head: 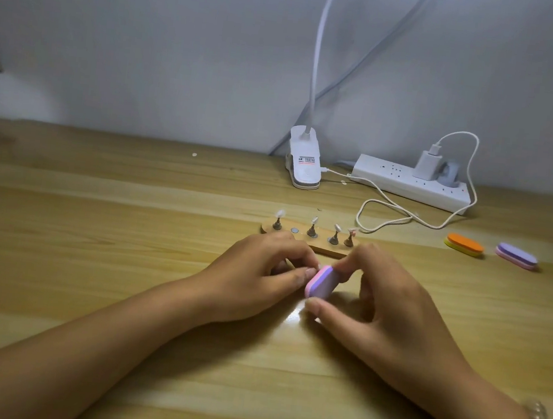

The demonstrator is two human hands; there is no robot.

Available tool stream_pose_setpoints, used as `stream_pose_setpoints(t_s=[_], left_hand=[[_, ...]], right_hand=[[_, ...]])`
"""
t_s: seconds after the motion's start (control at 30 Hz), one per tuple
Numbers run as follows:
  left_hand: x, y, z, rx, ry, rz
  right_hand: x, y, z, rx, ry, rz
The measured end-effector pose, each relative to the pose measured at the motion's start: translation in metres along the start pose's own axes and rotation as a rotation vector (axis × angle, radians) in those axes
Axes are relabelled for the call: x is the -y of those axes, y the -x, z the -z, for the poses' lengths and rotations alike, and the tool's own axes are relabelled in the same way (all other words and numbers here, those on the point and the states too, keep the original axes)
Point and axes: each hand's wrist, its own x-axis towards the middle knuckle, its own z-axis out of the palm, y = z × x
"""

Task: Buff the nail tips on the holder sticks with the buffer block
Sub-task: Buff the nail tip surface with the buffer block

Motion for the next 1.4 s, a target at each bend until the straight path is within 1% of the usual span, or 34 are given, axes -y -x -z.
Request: stream_pose_setpoints(t_s=[0.1, 0.23, 0.37, 0.43, 0.5, 0.57, 0.63, 0.73, 0.77, 0.87, 1.0, 1.03, 1.13, 1.17, 1.23, 1.3, 1.33, 1.4], left_hand=[[-0.001, 0.000, 0.000, 0.003, -0.002, -0.002], [-0.001, 0.001, 0.000, 0.016, 0.002, 0.010], [-0.002, 0.001, 0.000, -0.002, 0.007, -0.003], [-0.002, 0.002, 0.000, 0.006, 0.005, 0.002], [-0.002, 0.001, 0.000, 0.009, 0.007, 0.007], [-0.002, 0.001, 0.001, -0.002, 0.009, -0.004], [-0.002, 0.001, 0.001, -0.011, 0.005, -0.016], [0.000, 0.001, 0.001, -0.012, 0.002, -0.014], [0.000, 0.000, 0.000, -0.018, 0.006, -0.012], [0.000, 0.000, 0.001, -0.024, 0.017, -0.015], [0.001, 0.000, 0.001, -0.020, 0.021, -0.026], [0.001, 0.000, 0.001, -0.025, 0.028, -0.026], [-0.001, 0.000, 0.002, -0.028, 0.086, -0.033], [-0.002, 0.000, 0.001, -0.026, 0.097, -0.038], [-0.001, 0.000, 0.001, -0.018, 0.100, -0.040], [0.001, 0.000, 0.001, -0.005, 0.087, -0.036], [0.001, 0.000, 0.001, 0.002, 0.079, -0.033], [0.000, 0.000, 0.001, 0.000, 0.063, -0.038]], right_hand=[[-0.006, -0.004, 0.004, -0.080, -0.063, -0.081], [0.001, 0.000, 0.000, -0.013, -0.019, 0.017], [-0.005, -0.004, 0.004, -0.070, -0.060, -0.078], [-0.001, -0.002, 0.002, -0.039, 0.010, -0.020], [0.002, 0.000, 0.000, -0.001, 0.031, 0.017], [-0.001, -0.001, 0.003, -0.025, -0.014, -0.032], [-0.003, -0.003, 0.004, -0.044, -0.007, -0.075], [0.000, 0.000, 0.000, 0.011, 0.058, 0.008], [0.001, 0.000, 0.000, 0.014, 0.055, 0.007], [-0.004, -0.002, 0.004, -0.050, 0.024, -0.081], [0.003, 0.001, -0.001, 0.019, 0.096, 0.007], [0.003, 0.001, -0.001, 0.015, 0.089, -0.008], [-0.008, -0.004, 0.005, -0.128, -0.037, -0.159], [-0.010, -0.005, 0.006, -0.165, -0.078, -0.179], [-0.005, -0.003, 0.005, -0.149, -0.081, -0.112], [0.004, 0.000, 0.002, -0.072, -0.037, 0.008], [0.005, 0.000, 0.001, -0.045, -0.022, 0.035], [0.000, -0.002, 0.004, -0.052, -0.028, -0.013]])
